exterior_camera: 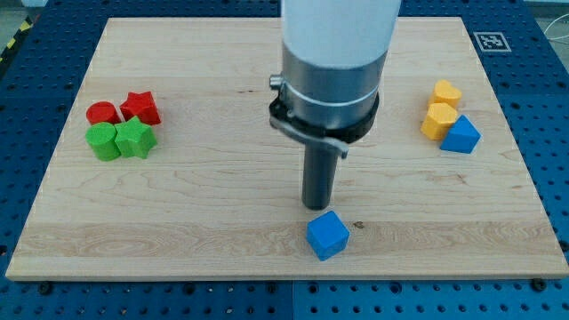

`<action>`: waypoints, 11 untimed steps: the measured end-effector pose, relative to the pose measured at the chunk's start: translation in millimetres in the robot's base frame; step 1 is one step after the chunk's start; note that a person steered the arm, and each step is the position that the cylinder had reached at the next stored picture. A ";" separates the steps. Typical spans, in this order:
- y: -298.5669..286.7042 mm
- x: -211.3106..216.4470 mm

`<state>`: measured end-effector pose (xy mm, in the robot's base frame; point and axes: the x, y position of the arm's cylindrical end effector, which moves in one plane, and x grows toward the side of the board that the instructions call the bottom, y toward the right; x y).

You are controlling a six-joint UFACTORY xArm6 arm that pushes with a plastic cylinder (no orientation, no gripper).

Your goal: Push the blue cube left a bit

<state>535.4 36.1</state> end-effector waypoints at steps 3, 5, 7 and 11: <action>75.1 26.8; 70.0 51.1; 40.6 56.5; 66.3 48.8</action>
